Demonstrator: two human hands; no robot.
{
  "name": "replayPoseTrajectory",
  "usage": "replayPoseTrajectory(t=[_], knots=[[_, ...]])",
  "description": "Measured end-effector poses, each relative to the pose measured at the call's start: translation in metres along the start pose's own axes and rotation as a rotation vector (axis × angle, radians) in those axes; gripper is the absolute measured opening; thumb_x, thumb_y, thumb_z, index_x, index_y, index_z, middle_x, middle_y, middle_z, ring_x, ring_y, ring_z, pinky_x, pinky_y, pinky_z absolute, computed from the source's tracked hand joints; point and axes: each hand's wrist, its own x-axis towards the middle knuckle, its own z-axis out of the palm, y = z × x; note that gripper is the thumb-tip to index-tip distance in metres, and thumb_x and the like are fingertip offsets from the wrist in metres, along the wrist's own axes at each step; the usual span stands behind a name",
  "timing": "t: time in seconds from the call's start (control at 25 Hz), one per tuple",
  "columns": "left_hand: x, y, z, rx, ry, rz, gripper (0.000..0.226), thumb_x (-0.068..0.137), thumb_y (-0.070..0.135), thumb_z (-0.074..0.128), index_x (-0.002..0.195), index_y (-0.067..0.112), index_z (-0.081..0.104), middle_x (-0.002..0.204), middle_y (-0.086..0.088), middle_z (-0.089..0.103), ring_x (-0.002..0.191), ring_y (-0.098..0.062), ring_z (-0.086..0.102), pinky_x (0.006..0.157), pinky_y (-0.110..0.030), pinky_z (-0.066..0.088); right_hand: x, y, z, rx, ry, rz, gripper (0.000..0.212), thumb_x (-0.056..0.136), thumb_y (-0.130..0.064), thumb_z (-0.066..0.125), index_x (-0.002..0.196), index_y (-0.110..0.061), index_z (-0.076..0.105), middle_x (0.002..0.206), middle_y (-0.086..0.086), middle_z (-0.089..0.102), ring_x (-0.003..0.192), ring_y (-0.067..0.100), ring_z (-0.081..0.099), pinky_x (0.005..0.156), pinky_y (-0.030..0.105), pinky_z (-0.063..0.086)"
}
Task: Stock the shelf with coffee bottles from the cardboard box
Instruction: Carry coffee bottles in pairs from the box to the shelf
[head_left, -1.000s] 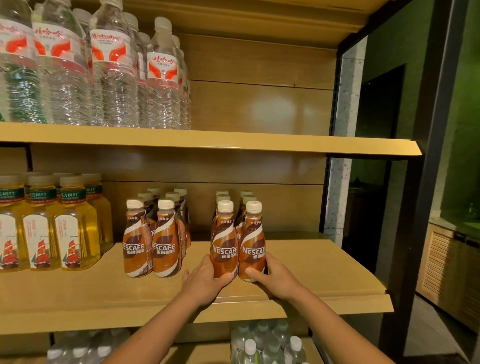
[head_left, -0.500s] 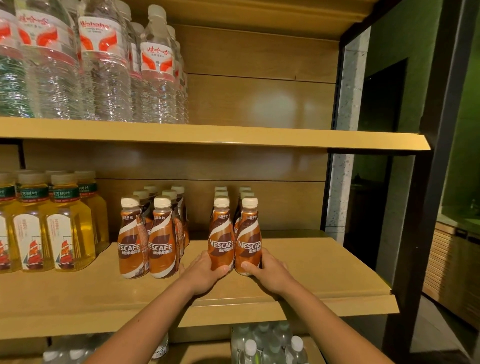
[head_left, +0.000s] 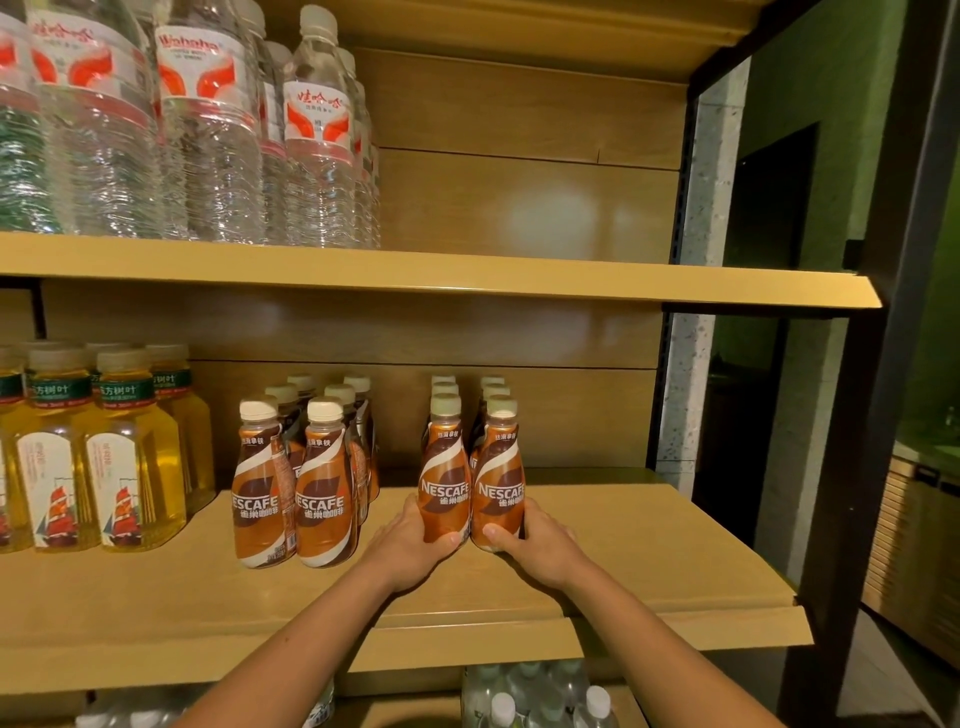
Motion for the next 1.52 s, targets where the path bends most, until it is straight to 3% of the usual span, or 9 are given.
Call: replayPoseTrajectory(t=[0.12,0.2,0.4,0.6,0.76,0.92,1.24,1.52], knots=[[-0.01,0.007,-0.002,-0.072,0.051,-0.018,0.091,0.081,0.04,0.066,0.148,0.012,0.01,0.146,-0.007,0.04,0.131,-0.025,0.042,0.108,-0.037,0.037,-0.009,-0.004,-0.005,0.044,0.058,0.07,0.088,0.081,-0.058,0.059,0.147,-0.015,0.018,0.147,0.005,0.041,0.137,0.026,0.036,0.115,0.048,0.027],[-0.024,0.011,-0.002,-0.059,0.082,-0.001,0.095,0.081,0.035,0.069,0.148,0.008,0.007,0.147,-0.008,0.038,0.132,-0.024,0.041,0.104,-0.033,0.037,-0.022,-0.007,-0.012,0.096,0.111,0.098,0.097,0.079,-0.055,0.063,0.15,-0.013,0.01,0.152,0.009,0.033,0.14,0.028,0.031,0.113,0.048,0.03],[-0.086,0.026,-0.026,0.149,0.233,0.133,0.093,0.084,0.042,0.063,0.15,0.016,0.003,0.157,-0.004,0.018,0.142,-0.021,0.025,0.113,-0.036,0.029,-0.064,-0.047,-0.023,0.013,0.347,-0.115,0.071,0.087,-0.036,0.062,0.145,-0.016,0.026,0.148,0.003,0.039,0.137,0.02,0.035,0.112,0.04,0.033],[-0.165,0.023,-0.088,0.354,0.494,0.183,0.075,0.083,0.037,0.065,0.143,0.02,0.025,0.145,-0.001,0.041,0.131,-0.017,0.042,0.104,-0.034,0.04,-0.102,-0.122,-0.009,-0.173,0.357,-0.432,0.056,0.091,-0.03,0.057,0.141,-0.021,0.035,0.145,-0.002,0.041,0.137,0.015,0.033,0.114,0.033,0.025],[-0.246,-0.014,-0.134,0.611,0.579,-0.067,0.081,0.08,0.048,0.065,0.143,0.016,0.027,0.142,-0.007,0.044,0.127,-0.022,0.045,0.103,-0.036,0.041,-0.135,-0.181,0.033,-0.274,0.159,-0.718,0.047,0.087,-0.033,0.061,0.129,-0.019,0.046,0.128,0.002,0.055,0.124,0.02,0.048,0.108,0.037,0.034],[-0.341,-0.046,-0.155,0.821,0.559,-0.403,0.09,0.077,0.059,0.06,0.146,0.014,0.023,0.147,-0.008,0.038,0.134,-0.025,0.037,0.112,-0.041,0.032,-0.176,-0.234,0.086,-0.459,-0.081,-0.809,0.058,0.082,-0.048,0.062,0.128,-0.016,0.047,0.127,0.006,0.056,0.119,0.025,0.051,0.101,0.041,0.039],[-0.571,-0.061,-0.199,0.835,0.594,-0.933,0.095,0.076,0.071,0.05,0.145,0.011,0.025,0.149,-0.011,0.035,0.135,-0.03,0.035,0.113,-0.046,0.027,-0.31,-0.367,0.174,-0.451,-0.307,-1.146,0.061,0.08,-0.06,0.059,0.119,-0.013,0.052,0.12,0.009,0.061,0.111,0.029,0.055,0.083,0.037,0.039],[-0.821,-0.062,-0.214,0.806,0.759,-1.337,0.096,0.076,0.07,0.052,0.144,0.008,0.025,0.148,-0.011,0.036,0.137,-0.028,0.033,0.113,-0.044,0.026,-0.523,-0.498,0.262,-0.262,-0.553,-1.532,0.064,0.081,-0.054,0.061,0.123,-0.008,0.049,0.124,0.012,0.059,0.114,0.031,0.056,0.092,0.039,0.044]])
